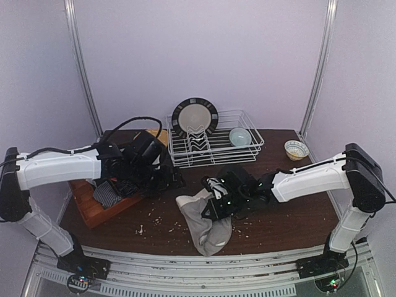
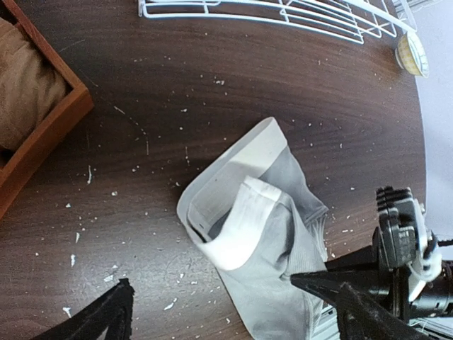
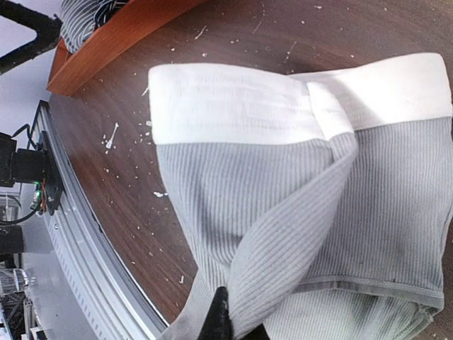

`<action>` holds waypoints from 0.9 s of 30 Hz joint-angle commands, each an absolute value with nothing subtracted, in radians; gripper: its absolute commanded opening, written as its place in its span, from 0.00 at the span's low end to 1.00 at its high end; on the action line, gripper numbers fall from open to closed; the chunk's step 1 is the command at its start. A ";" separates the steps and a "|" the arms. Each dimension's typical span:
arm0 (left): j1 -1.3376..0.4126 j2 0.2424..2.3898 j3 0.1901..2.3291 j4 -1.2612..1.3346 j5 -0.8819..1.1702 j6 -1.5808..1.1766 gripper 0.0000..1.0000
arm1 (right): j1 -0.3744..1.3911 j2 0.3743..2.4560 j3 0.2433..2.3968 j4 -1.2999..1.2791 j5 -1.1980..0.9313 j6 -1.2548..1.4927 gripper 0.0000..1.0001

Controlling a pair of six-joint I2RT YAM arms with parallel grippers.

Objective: Roll the underwear
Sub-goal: Fold the underwear at the center of the board.

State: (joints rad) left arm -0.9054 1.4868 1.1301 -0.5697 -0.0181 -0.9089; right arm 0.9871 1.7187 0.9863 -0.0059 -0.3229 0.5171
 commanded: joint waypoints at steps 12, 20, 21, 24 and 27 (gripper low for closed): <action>-0.944 1.554 1.102 -0.513 -0.130 -0.843 0.98 | 0.840 1.657 0.955 -0.082 -0.457 0.436 0.00; -0.948 1.623 1.116 -0.505 -0.113 -0.829 0.97 | 0.768 1.761 0.995 -0.116 -0.453 0.390 0.04; -0.948 1.631 1.117 -0.503 -0.109 -0.827 0.98 | 0.763 1.768 0.994 -0.120 -0.447 0.391 0.08; -0.950 1.648 1.129 -0.503 -0.105 -0.817 0.98 | 0.754 1.752 0.986 -0.141 -0.416 0.393 0.34; -0.955 1.651 1.142 -0.505 -0.114 -0.796 0.97 | 0.755 1.655 0.964 -0.180 -0.353 0.391 0.53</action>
